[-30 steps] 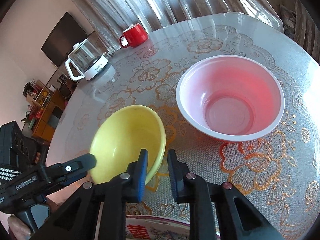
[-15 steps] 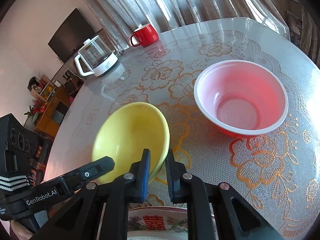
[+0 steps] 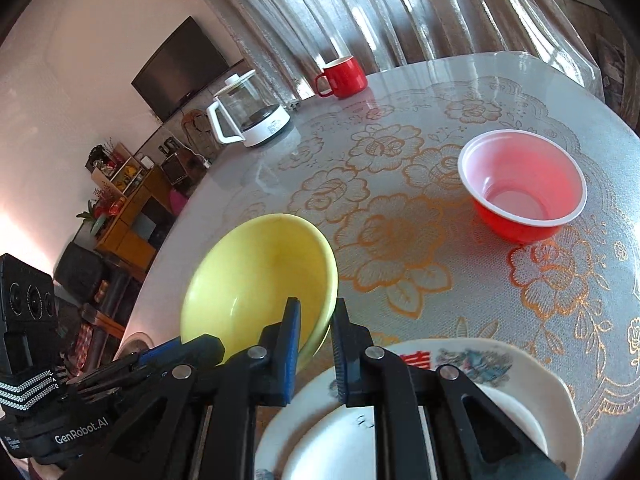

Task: Organize plates and bowls
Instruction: 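Lift the yellow bowl and lower it into the steel basin with the right gripper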

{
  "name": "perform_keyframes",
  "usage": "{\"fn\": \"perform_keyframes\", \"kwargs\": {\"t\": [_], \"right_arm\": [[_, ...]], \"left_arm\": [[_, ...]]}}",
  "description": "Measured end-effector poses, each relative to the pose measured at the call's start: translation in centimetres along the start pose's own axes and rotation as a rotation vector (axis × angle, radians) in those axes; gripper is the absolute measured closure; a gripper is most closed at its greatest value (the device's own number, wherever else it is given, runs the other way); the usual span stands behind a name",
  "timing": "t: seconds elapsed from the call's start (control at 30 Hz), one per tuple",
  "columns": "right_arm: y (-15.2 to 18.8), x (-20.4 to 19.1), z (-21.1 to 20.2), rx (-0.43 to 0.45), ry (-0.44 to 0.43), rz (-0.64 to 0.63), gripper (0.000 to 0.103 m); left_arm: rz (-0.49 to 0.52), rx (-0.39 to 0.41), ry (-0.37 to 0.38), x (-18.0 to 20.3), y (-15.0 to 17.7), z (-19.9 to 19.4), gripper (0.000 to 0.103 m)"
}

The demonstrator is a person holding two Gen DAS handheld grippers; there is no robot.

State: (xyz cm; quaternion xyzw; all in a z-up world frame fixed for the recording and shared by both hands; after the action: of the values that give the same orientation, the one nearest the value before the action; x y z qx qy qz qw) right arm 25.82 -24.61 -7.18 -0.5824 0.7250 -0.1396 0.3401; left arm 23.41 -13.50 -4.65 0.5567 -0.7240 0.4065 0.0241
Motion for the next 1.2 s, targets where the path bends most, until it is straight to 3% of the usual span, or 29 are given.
{"fn": "perform_keyframes", "kwargs": {"t": [0.57,0.83,1.2], "right_arm": [[6.3,-13.0,-1.3,-0.05,-0.17,-0.173,0.089],[9.9,-17.1,0.7,-0.121,-0.181,-0.251,0.089],[12.6,-18.4,3.2,-0.198,-0.154,-0.301,0.087]], "left_arm": [[-0.066,0.123,-0.058,-7.6,5.5,-11.2,0.066],[-0.131,0.134,-0.09,-11.0,7.9,-12.7,0.065],[-0.153,0.138,-0.131,-13.4,9.4,-13.0,0.06]]}}
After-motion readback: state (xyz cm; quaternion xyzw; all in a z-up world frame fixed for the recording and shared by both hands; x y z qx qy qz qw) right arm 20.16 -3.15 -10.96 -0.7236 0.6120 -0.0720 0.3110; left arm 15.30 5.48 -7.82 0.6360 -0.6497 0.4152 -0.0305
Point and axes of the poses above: each gripper's, at about its wrist camera, not at the fingertips, and z roughly the way its jaws point, x to its right, y to its underside, the point moved 10 cm from there along z, roughly the way its jaws point, and after that the axes turned 9 degrees about y, right-handed, at the moved point
